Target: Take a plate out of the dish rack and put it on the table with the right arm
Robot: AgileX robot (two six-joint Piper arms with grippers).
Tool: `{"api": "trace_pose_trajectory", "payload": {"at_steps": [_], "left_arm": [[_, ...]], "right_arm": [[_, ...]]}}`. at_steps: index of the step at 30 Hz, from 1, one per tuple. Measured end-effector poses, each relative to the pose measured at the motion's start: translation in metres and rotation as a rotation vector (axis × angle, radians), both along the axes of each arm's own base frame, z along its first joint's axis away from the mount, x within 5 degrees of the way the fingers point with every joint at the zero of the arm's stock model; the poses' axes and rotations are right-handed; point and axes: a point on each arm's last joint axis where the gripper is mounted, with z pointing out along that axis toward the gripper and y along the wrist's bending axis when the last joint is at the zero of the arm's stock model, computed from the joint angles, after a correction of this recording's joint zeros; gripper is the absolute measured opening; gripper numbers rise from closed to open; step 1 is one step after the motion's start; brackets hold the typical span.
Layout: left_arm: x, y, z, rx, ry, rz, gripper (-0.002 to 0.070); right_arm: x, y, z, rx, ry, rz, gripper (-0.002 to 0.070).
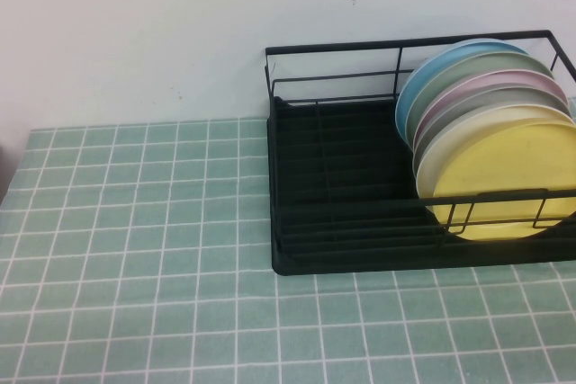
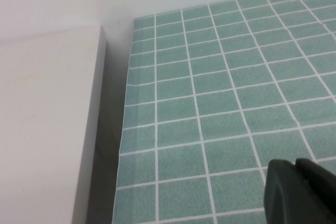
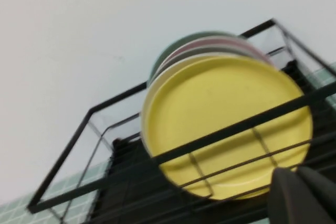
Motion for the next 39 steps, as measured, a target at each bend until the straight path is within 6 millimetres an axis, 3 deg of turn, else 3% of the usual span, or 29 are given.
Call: {"api": "trace_pose_trajectory", "payload": {"at_steps": [6, 10, 19, 29, 39], "left_arm": [[0.0, 0.0, 0.0, 0.0, 0.0, 0.0, -0.0004], [0.0, 0.0, 0.0, 0.0, 0.0, 0.0, -0.0004], [0.0, 0.0, 0.0, 0.0, 0.0, 0.0, -0.0004], [0.0, 0.0, 0.0, 0.0, 0.0, 0.0, -0.0004], [0.0, 0.0, 0.0, 0.0, 0.0, 0.0, -0.0004]], "right_arm": [[0.004, 0.004, 0.025, -0.04, 0.04, 0.052, -0.0001], [0.015, 0.009, 0.041, -0.174, 0.116, 0.123, -0.0001], [0.057, 0.02, 0.071, -0.39, 0.303, 0.339, -0.0001], [0.099, 0.03, 0.099, -0.437, 0.437, 0.536, -0.0001], [0.154, 0.033, 0.127, -0.549, 0.564, 0.723, -0.0001]]}}
